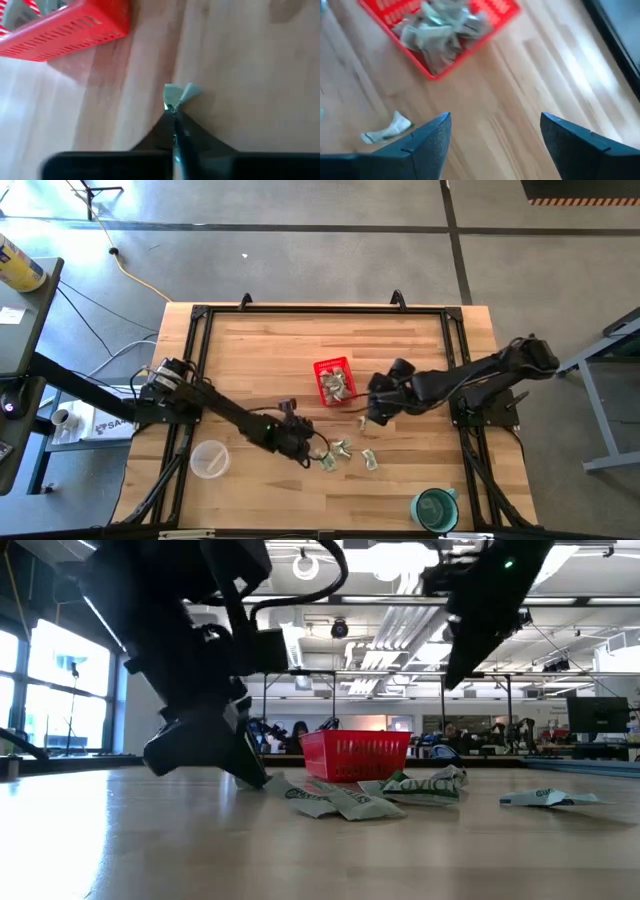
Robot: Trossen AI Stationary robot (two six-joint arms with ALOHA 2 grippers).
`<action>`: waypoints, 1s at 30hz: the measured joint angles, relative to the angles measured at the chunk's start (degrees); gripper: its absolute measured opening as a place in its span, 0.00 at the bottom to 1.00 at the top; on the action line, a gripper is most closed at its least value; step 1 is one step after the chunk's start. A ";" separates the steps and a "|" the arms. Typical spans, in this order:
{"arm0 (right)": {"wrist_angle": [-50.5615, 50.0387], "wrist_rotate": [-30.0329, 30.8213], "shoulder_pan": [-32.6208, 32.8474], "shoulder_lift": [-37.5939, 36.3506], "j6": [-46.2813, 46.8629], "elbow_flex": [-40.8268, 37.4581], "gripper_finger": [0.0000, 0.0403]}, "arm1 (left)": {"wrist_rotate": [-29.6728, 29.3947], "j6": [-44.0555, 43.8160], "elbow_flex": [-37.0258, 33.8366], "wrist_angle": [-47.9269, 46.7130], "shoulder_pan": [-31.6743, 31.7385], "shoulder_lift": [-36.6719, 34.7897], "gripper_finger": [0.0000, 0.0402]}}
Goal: Pick and place items into bin
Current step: Put the light green stevia packet into the red bin, then put the green truvia packet into the red bin
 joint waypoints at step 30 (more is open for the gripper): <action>11.60 -12.37 11.28 10.93 -28.23 -0.02 0.70 | 44.99 3.87 5.95 -1.87 28.51 -17.53 0.84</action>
